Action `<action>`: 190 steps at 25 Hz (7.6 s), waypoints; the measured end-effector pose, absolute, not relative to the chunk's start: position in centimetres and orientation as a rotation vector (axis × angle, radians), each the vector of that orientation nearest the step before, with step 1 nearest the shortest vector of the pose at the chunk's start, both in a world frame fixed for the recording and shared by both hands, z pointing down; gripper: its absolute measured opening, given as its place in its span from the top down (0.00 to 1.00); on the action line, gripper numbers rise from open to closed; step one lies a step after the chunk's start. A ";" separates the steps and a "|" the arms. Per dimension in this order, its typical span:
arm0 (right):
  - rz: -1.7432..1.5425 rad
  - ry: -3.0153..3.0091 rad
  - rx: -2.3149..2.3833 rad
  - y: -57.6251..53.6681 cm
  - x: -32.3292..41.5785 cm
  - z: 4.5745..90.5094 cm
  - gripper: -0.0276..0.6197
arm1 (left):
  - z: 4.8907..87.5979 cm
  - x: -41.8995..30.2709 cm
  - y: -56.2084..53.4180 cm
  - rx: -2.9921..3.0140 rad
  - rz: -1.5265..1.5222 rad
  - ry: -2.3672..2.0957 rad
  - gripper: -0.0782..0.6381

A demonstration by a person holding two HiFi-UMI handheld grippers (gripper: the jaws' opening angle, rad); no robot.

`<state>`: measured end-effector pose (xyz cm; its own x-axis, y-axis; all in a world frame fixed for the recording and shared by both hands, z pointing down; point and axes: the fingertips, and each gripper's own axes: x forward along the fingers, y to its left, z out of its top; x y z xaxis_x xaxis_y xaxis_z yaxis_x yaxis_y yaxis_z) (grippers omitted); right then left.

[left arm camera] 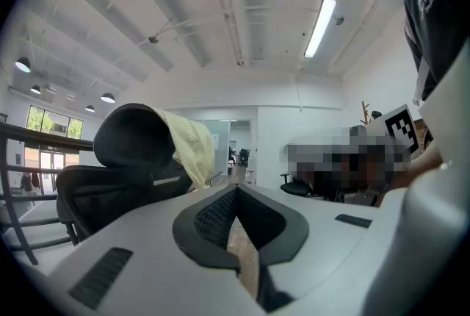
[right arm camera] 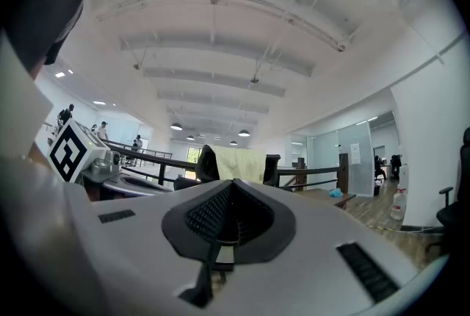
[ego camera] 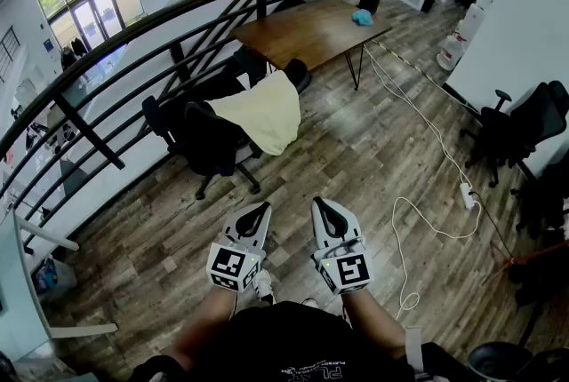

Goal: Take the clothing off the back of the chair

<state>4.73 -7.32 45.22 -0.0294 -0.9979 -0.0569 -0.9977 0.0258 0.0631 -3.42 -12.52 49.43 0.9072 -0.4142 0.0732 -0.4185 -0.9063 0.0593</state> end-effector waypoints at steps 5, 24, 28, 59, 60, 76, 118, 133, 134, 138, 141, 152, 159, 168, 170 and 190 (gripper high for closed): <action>-0.135 -2.251 2.160 -4.3 5.8 46.0 0.93 | 49.9 -2.1 -9.4 2.995 0.081 -0.665 0.88; -0.167 -2.416 2.075 3.5 6.7 46.6 0.93 | 50.9 -1.4 -1.9 2.984 0.120 -0.798 0.88; -0.090 -2.424 2.000 3.4 6.1 47.1 0.93 | 51.3 -2.0 -2.2 2.951 0.127 -0.849 0.88; -0.060 -2.481 1.821 -12.8 6.4 47.4 0.92 | 51.1 -1.5 -16.7 2.912 0.124 -0.959 0.88; -0.064 -2.484 1.822 -13.3 6.3 47.2 0.92 | 51.1 -1.6 -17.2 2.911 0.123 -0.961 0.88; -0.105 -2.411 1.871 -19.2 5.2 45.3 0.92 | 50.4 -1.9 -23.5 2.943 0.072 -0.877 0.88; -0.094 -2.636 1.663 -26.6 9.1 44.6 0.52 | 50.2 -1.2 -28.0 2.749 0.059 -1.291 0.88; -0.074 -2.602 1.636 -29.1 9.0 45.1 0.47 | 49.8 -2.6 -27.8 2.695 0.061 -1.426 0.88; -0.073 -2.593 1.641 -29.3 9.0 45.1 0.47 | 49.9 -2.9 -27.8 2.685 0.061 -1.437 0.88; -0.081 -2.550 1.679 -29.5 9.1 45.2 0.47 | 49.6 -3.3 -27.5 2.674 0.047 -1.453 0.88; -0.107 -2.531 1.699 -29.7 9.1 45.0 0.47 | 49.1 -3.5 -27.5 2.682 0.032 -1.459 0.88; -0.181 -2.494 1.740 -29.5 8.9 44.6 0.52 | 49.6 -4.2 -27.7 2.669 0.036 -1.464 0.88; -0.217 -2.513 1.726 -29.2 8.2 44.1 0.68 | 49.4 -3.9 -27.9 2.685 0.035 -1.443 0.88; -0.228 -2.521 1.746 -28.9 8.8 43.5 0.86 | 49.2 -3.5 -28.2 2.699 0.026 -1.421 0.88; -0.227 -2.517 1.744 -28.8 8.8 43.8 0.87 | 49.4 -3.5 -28.2 2.699 0.027 -1.417 0.88; -0.214 -2.478 1.796 -27.2 9.1 43.6 0.87 | 49.2 -4.5 -27.5 2.720 0.024 -1.360 0.88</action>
